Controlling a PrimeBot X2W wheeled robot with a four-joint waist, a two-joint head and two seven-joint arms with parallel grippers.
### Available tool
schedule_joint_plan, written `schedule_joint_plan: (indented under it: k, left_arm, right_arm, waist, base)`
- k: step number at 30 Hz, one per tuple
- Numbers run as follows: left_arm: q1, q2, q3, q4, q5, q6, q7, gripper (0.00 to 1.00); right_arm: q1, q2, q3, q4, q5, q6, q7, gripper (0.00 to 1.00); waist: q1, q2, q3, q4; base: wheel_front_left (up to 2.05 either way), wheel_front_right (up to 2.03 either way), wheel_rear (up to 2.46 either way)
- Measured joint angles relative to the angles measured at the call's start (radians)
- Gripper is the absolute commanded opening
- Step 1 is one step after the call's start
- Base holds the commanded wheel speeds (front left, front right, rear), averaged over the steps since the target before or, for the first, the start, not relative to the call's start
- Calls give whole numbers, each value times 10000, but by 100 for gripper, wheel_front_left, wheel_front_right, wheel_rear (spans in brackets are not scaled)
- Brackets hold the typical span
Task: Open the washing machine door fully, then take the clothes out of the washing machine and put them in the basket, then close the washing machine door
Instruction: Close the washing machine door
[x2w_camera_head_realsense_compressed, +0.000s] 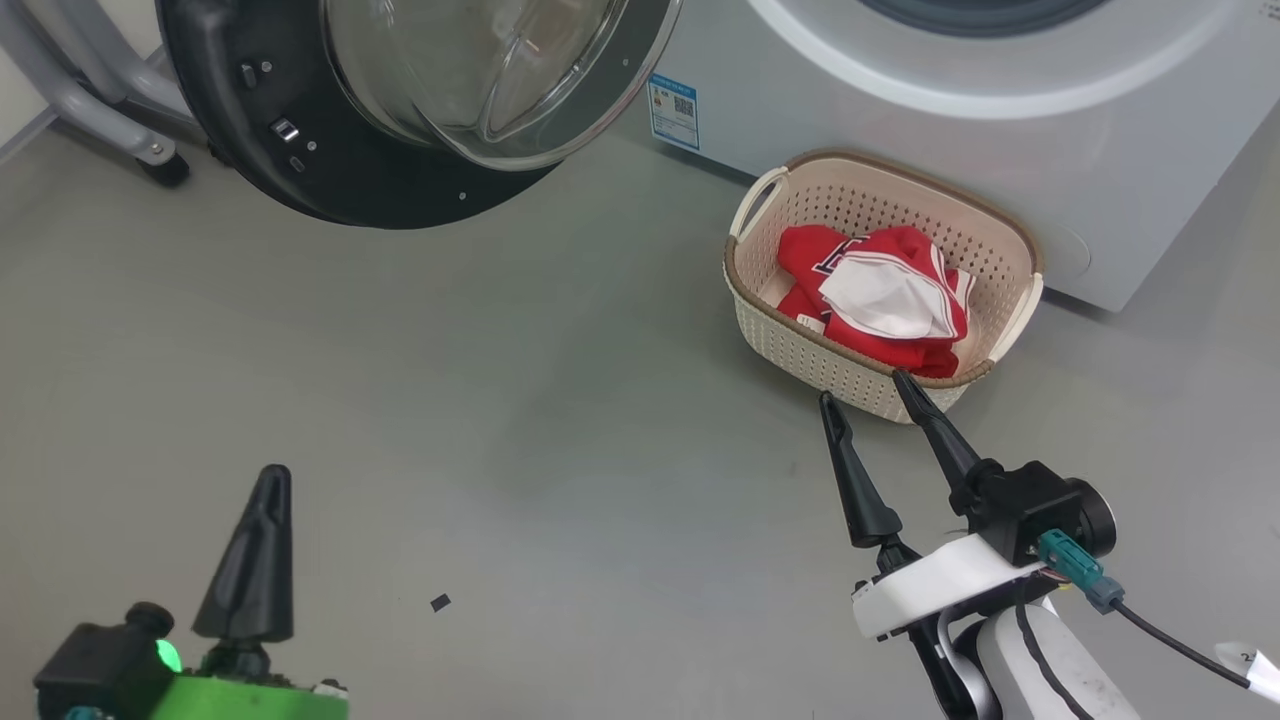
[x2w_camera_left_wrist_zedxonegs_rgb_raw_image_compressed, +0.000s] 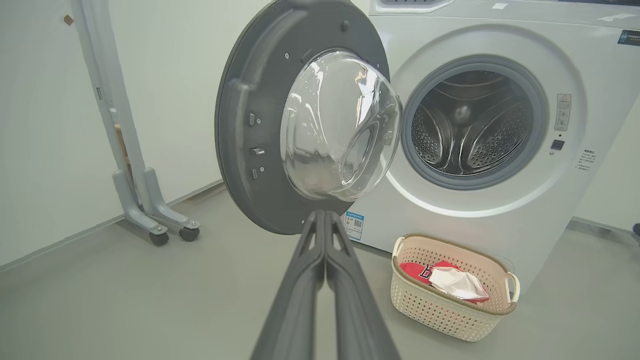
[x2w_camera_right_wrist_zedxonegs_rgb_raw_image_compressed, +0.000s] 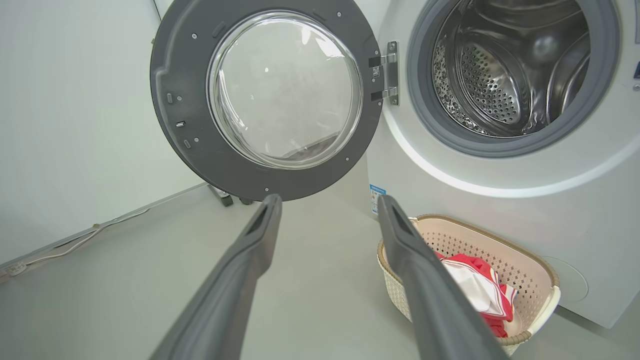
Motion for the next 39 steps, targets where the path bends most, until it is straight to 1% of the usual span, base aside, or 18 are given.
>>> schedule_joint_plan:
  k: [3,5,8,11,15,16,18,21,24,27,31,33,35,37,39]
  left_arm:
    - [-180,380,372,-219,-33,0,0,0]
    - [-435,525,769,-391,-207,0,0,0]
    - [-892,857,1277,-629,-675,0,-2,0]
    - [-1370,1363,1783,-757,-1139,0,-2,0]
    - [-2159,1962,2638,-746,-2405,0,-56,0]
    - [-2510,2301,3139,-481,-3198,0,54,0]
    - [-2940,2531,3549,-79,-4301,0,447,0]
    - [-3691,2638,4468,899,-6161,0,1256,0]
    - [-4331,3076,5555,1912,-7369,23,1962,0]
    - [-5024,3647,6190,2823,-8343,412,2819,0]
    - [-5687,4243,6842,3973,-9216,1206,3837,0]
    - [-6025,4451,7108,4351,-9643,1586,4188,0]
    - [-6437,4623,7191,4669,-9996,1898,4640,0]
    - [-6733,4765,7033,4928,-10207,2150,5135,0]
    - [-7038,4794,7060,5214,-10370,2326,5340,0]
  right_arm:
    - [-51,-48,50,-46,-150,0,0,100]
    - [-86,-117,50,-67,-222,0,0,100]
    - [-167,-272,35,-132,-322,0,0,100]
    - [-203,-458,19,-203,-387,-2,0,100]
    - [-371,-698,-48,-291,-548,-4,15,100]
    - [-471,-817,-104,-355,-585,-4,67,100]
    - [-583,-903,-142,-410,-652,-4,102,100]
    - [-690,-1035,-136,-504,-715,-4,119,100]
    - [-836,-1085,-138,-619,-798,-4,192,100]
    - [-887,-1114,-136,-692,-811,-4,198,100]
    - [-963,-1210,56,-861,-989,-4,293,100]
    - [-990,-1210,121,-993,-995,-2,293,100]
    - [-1046,-1208,205,-1049,-997,-2,293,100]
    - [-1113,-1214,328,-1078,-1055,-2,291,100]
    - [-1182,-1216,433,-1095,-1160,-2,291,100]
  waist:
    - [0,0,221,-91]
    - [1,0,384,-177]
    - [1,0,664,-326]
    - [0,0,970,-488]
    - [0,0,1397,-718]
    - [0,0,1605,-843]
    - [1,0,1802,-976]
    - [0,0,2067,-1190]
    - [1,-1,2296,-1429]
    - [1,0,2502,-1685]
    - [1,0,2766,-2028]
    - [1,0,2888,-2200]
    - [1,-1,3010,-2370]
    - [1,-1,3115,-2544]
    - [1,-1,3202,-2712]
  base:
    - [0,0,0]
    - [0,0,0]
    - [0,0,0]
    - [0,0,0]
    - [0,0,0]
    - [0,0,0]
    - [0,0,0]
    - [0,0,0]
    - [0,0,0]
    - [0,0,0]
    - [0,0,0]
    - [0,0,0]
    - [0,0,0]
    - [0,0,0]
    - [0,0,0]
